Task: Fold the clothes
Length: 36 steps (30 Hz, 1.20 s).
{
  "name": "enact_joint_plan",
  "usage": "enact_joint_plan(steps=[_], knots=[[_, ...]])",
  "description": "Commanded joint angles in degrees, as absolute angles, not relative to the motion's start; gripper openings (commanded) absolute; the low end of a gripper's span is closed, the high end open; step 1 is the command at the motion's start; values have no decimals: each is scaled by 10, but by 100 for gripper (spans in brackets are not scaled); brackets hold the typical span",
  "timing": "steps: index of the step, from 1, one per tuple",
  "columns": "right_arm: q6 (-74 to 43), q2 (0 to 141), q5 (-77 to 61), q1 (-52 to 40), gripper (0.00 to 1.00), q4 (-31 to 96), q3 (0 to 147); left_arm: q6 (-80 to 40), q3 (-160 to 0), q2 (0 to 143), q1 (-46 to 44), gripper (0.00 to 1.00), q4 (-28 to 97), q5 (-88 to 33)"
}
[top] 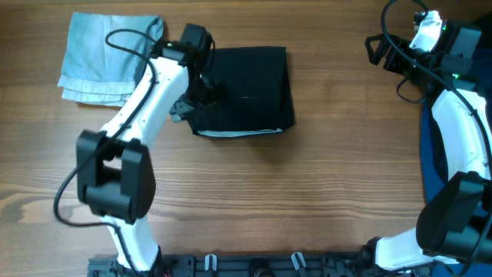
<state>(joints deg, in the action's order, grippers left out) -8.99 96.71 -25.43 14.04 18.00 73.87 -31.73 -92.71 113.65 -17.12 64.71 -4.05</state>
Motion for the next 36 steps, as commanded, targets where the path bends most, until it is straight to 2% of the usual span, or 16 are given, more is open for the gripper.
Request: enact_joint_plan(steps=[1,7,12,15,18,20,21,22,23,27,32,36], knots=[[-91,974,-250,140,100,178,736,-340,-905,1172,-170,100,621,-45],[-91,974,-250,140,100,178,736,-354,-882,1183,-170,100,605,-19],[-91,974,-250,140,99,178,736,-354,-797,1183,-170,100,515,-39],[-91,974,-250,140,100,178,736,-354,-794,1183,-170,98,505,-45],[-91,974,-250,139,99,178,736,-354,-794,1183,-171,88,496,-45],[-91,974,-250,140,100,178,736,-351,-794,1183,-171,74,497,-45],[-91,974,-250,140,99,178,736,-349,-794,1183,-171,52,497,-45],[-91,974,-250,140,99,178,736,-349,-794,1183,-171,17,497,-45],[-91,974,-250,140,100,178,736,-347,-795,1183,-170,4,497,-44],[-91,974,-250,140,99,178,736,-241,-831,1173,-154,4,497,-29],[-91,974,-250,140,100,178,736,-148,-912,1127,-152,4,475,199],[-91,974,-250,140,100,178,736,-134,-924,1101,-146,4,402,319]])
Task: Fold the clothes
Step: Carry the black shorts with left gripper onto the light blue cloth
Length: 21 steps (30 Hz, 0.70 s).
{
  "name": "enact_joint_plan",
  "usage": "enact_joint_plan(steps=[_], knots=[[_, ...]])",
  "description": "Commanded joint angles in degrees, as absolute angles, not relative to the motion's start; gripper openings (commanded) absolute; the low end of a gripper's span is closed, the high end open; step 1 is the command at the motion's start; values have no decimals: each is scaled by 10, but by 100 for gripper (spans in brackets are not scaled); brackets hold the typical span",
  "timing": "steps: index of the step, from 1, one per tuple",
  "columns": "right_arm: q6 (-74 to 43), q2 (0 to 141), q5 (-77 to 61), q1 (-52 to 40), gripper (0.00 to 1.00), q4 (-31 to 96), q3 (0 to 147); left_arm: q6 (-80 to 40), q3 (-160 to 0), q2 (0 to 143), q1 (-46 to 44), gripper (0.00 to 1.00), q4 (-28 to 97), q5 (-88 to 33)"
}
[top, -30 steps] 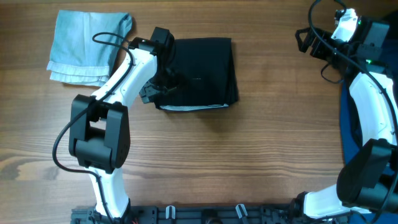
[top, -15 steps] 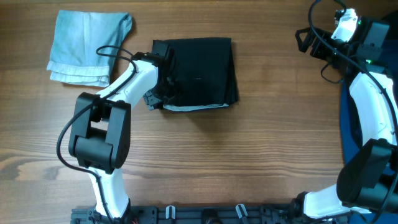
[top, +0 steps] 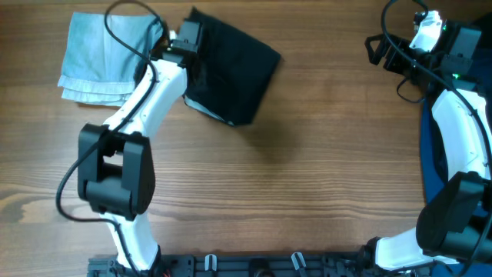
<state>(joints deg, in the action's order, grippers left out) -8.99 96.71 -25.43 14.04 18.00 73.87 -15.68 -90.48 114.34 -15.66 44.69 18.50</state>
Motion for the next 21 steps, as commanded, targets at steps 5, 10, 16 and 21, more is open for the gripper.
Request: enact_joint_plan(steps=[5,10,16,21], knots=[[-91,974,-250,140,99,178,736,-137,-924,1076,-90,4,342,333],[-91,974,-250,140,99,178,736,-116,-924,1056,-6,4,318,324],[-91,974,-250,140,100,178,736,-93,-924,1058,121,4,270,224],[-91,974,-250,140,99,178,736,-96,-922,1091,190,4,272,122]])
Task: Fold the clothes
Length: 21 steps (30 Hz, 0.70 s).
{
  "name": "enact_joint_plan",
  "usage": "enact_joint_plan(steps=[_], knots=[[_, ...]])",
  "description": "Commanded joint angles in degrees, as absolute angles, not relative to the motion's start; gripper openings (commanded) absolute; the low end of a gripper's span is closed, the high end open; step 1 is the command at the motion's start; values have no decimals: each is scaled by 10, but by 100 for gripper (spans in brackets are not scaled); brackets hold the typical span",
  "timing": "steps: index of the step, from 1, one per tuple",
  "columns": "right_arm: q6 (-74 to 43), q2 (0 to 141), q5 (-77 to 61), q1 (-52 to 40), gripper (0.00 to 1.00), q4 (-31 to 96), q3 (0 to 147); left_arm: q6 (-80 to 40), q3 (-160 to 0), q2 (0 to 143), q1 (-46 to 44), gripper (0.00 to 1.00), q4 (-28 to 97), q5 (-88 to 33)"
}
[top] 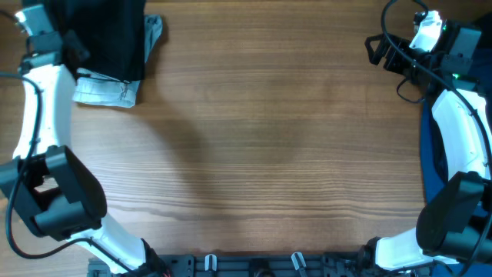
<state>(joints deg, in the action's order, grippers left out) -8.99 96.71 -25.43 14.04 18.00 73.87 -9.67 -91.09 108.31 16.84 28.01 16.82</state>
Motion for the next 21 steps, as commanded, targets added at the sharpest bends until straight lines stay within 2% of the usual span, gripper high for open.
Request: enact_joint_plan(steps=[1,5,7,8,11,12,16,19,21], knots=[[-91,974,-250,140,99,178,736,-98,-921,1109,191,8,276,120],[-91,974,-250,140,100,178,736,-98,-921,1163,186,11,278,115],[-91,974,-250,140,100,178,736,-98,-921,1180,187,18,279,116],[-91,974,-250,140,99,178,736,-98,-921,1182,187,32,278,121],[-91,974,-250,140,100,178,736,-92,-923,1178,188,89,256,146],[-91,974,-250,140,100,178,736,-92,-927,1171,188,100,254,149],[-91,974,-250,140,99,178,736,-98,-946,1099,187,100,255,148],[-91,974,-250,140,100,178,736,-150,-946,1014,187,100,257,147],[-91,974,-250,140,99,178,736,-174,-946,982,187,99,258,84]])
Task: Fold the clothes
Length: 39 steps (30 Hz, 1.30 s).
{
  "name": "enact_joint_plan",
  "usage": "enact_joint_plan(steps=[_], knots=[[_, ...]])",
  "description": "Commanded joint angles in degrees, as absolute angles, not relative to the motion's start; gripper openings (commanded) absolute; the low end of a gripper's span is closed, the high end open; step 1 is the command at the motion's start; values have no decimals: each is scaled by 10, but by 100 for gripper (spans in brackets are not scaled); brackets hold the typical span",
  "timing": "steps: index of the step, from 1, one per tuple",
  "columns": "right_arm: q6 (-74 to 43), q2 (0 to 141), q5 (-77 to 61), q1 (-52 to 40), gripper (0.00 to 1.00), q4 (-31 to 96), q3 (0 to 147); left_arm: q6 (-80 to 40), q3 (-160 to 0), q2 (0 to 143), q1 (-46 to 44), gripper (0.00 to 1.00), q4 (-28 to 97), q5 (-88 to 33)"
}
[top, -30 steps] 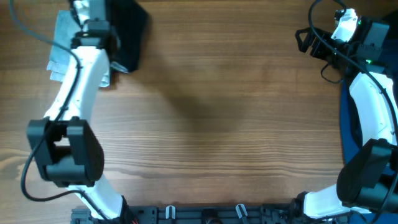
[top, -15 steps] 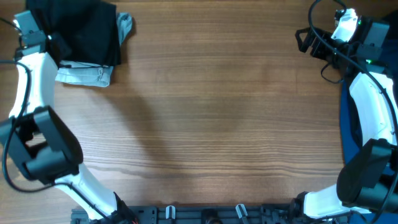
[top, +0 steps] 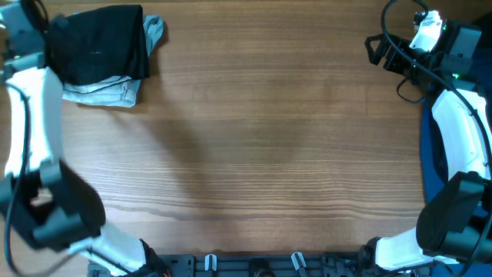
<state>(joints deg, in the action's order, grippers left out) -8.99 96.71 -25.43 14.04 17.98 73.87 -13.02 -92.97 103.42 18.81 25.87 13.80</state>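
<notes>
A folded black garment (top: 96, 42) lies on top of a folded light blue garment (top: 115, 91) at the table's far left corner; the blue one shows along the black one's near edge and at its right (top: 154, 29). My left gripper (top: 38, 31) is at the black garment's left edge, blurred and partly cut by the frame, so its jaws cannot be read. Far from both garments, my right gripper (top: 375, 50) hangs at the far right; its jaws are too small and dark to read.
The wooden table (top: 261, 146) stretches between the two arms. A blue cloth (top: 430, 161) lies along the right edge under the right arm. A black rail (top: 254, 265) runs along the near edge.
The black garment stood tall over the blue pile, reaching the top edge; now it lies spread wider and flatter on the pile. The left arm has shifted slightly left. The right arm is unchanged.
The folded black garment lay mid-table with my left gripper at its left edge. It was then turned and nearer the blue pile, then over the pile at the far left. Now it rests on the blue garment. The right arm never moved.
</notes>
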Motion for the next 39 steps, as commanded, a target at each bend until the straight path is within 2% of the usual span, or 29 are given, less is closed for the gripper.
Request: enact_joint_plan(steps=[1,2,3,6,8,12,18,22,25,39], knots=[[-91,974,-250,140,99,178,736,-174,-946,980,185,95,262,30],[-91,974,-250,140,100,178,736,-170,-946,981,182,93,269,-10],[-91,974,-250,140,100,178,736,-113,-946,1004,159,89,288,-83],[-91,974,-250,140,100,178,736,-37,-946,1046,112,93,309,-78],[-91,974,-250,140,100,178,736,4,-946,1090,65,98,326,-30],[-91,974,-250,140,100,178,736,28,-946,1152,0,99,325,153],[-91,974,-250,140,100,178,736,30,-946,1180,-5,100,308,197],[-91,974,-250,140,99,178,736,107,-946,1195,-17,99,302,201],[-91,974,-250,140,100,178,736,117,-946,1217,-21,100,298,240],[-91,974,-250,140,100,178,736,149,-946,1250,-21,100,298,242]])
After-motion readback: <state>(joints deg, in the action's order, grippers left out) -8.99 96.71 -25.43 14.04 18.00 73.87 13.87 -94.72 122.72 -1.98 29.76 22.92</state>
